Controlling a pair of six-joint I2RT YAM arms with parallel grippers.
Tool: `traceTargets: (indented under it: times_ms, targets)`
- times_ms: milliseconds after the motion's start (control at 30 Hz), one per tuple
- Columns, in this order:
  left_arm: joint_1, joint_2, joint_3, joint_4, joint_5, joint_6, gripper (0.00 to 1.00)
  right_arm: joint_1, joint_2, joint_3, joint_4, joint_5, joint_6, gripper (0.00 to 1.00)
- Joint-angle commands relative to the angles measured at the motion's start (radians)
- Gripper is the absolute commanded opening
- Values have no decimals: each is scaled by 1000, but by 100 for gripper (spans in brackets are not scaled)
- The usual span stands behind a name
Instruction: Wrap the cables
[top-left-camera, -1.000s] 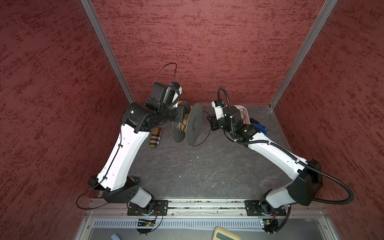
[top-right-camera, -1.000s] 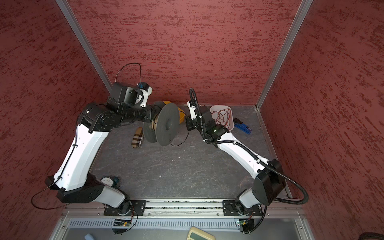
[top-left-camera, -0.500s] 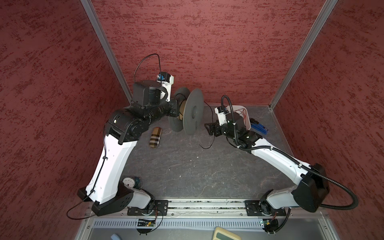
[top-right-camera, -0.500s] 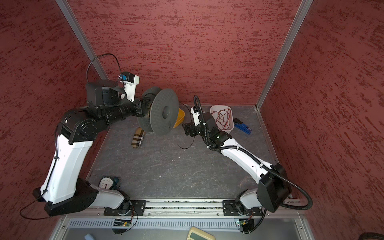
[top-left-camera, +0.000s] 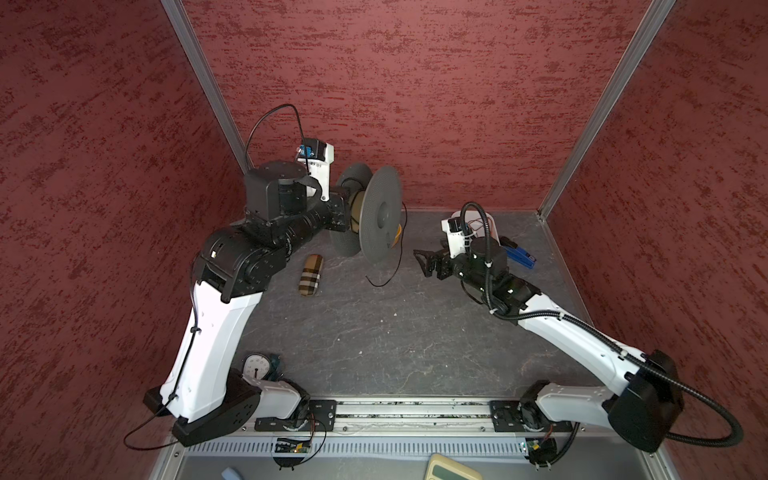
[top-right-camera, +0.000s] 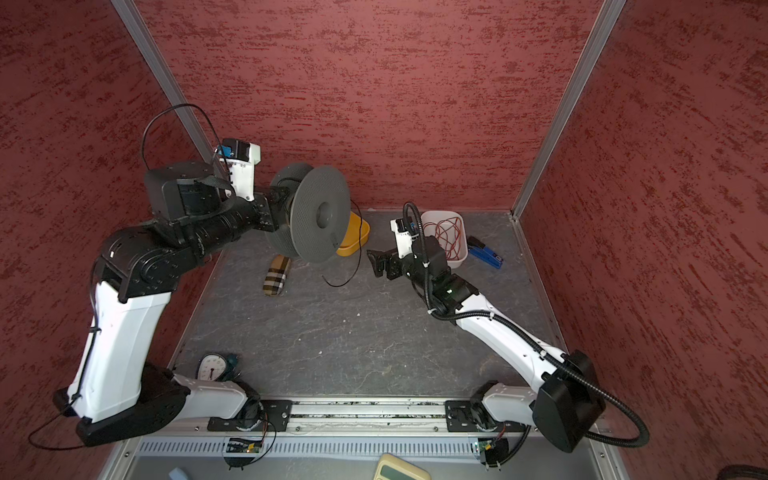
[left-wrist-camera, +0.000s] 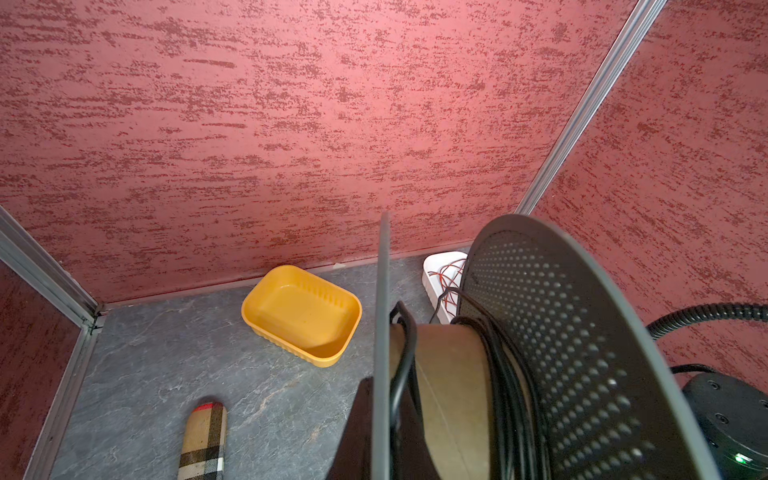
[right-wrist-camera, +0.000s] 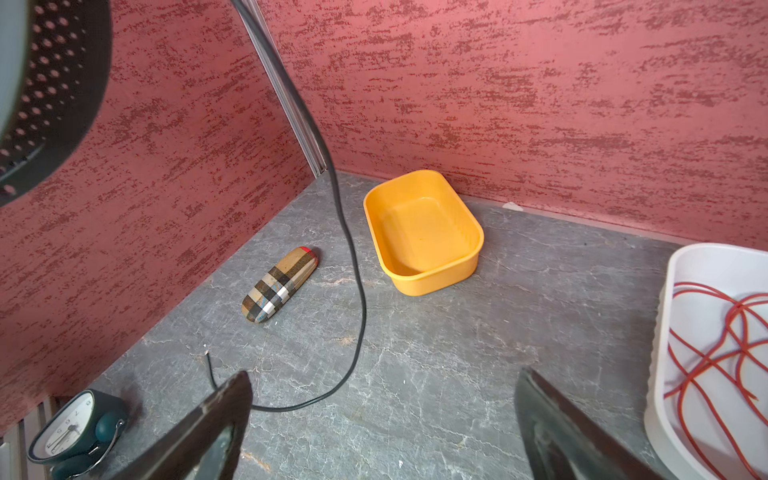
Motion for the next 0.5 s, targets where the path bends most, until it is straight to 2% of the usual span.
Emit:
traceTargets:
  times_ms: [0,167,367,467]
  targets:
    - [1,-34,2,109,-34,-25,0,-6,17,-10,36,-55,3,99]
    - [2,-32,-13,99,-56,-30,0,-8,72,-20,49,-125,54,98]
    - [1,-46,-22,108,-41,-38,0,-17,101,-38,79,-101,95,96]
    - [1,-49,-23,108,-37,-47,0,-58,148,-22,89,-151,124,94]
